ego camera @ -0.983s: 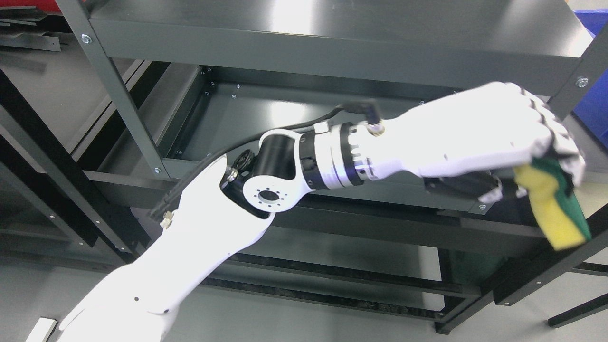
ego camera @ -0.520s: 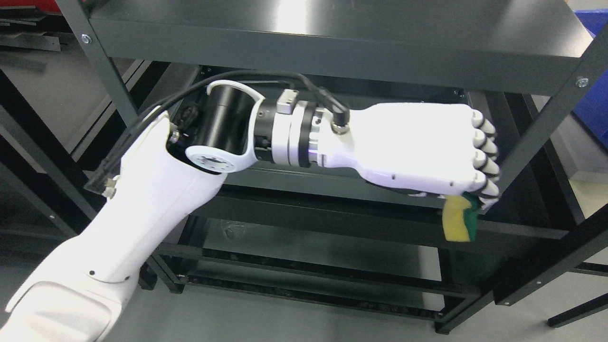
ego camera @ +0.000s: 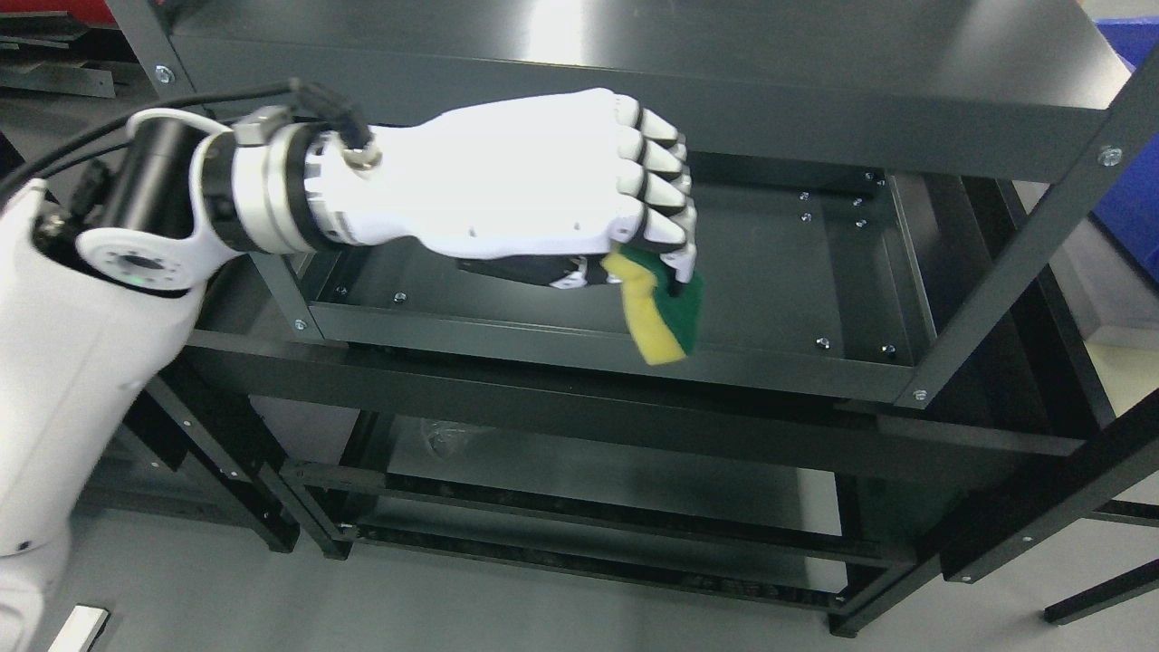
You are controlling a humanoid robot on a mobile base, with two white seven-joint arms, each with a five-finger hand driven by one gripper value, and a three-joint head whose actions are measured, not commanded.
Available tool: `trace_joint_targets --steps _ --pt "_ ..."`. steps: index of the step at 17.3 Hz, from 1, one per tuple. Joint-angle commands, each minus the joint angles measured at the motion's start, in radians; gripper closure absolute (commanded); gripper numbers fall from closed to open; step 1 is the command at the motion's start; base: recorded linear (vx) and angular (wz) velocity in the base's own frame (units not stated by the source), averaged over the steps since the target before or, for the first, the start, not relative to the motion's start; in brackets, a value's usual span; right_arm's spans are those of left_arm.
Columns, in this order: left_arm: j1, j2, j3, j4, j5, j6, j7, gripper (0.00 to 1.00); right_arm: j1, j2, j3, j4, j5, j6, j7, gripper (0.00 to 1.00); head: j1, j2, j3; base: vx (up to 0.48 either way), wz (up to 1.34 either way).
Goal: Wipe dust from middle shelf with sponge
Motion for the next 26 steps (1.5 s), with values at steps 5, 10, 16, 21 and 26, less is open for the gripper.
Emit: trace_joint_targets --steps 5,10,16,21,26 --pt "0.282 0.748 0.431 0.038 0.242 0.0 0.001 1.0 0.0 -0.017 0.0 -0.017 0.0 0.001 0.001 0.0 0.0 0.0 0.0 0.0 0.0" --pt "0.303 0.802 0.517 0.267 0.234 0.0 -0.017 1.0 0.0 -0.017 0.0 -0.017 0.0 0.001 0.001 0.0 0.0 0.0 0.0 0.0 0.0" --pt "0.346 0.79 0.489 0.275 0.231 0.0 -0.019 1.0 0.0 -0.017 0.0 -0.017 0.0 0.001 0.001 0.0 0.0 0.0 0.0 0.0 0.0" --pt "0.328 0.597 0.44 0.189 0.189 0.0 -0.016 1.0 -0.001 -0.017 0.0 -0.017 0.0 0.001 0.001 0.0 0.0 0.0 0.0 0.0 0.0" --pt "0.163 0.307 0.275 0.086 0.139 0.0 -0.011 1.0 0.0 -0.017 0.001 -0.017 0.0 0.001 0.001 0.0 0.0 0.0 0.0 0.0 0.0"
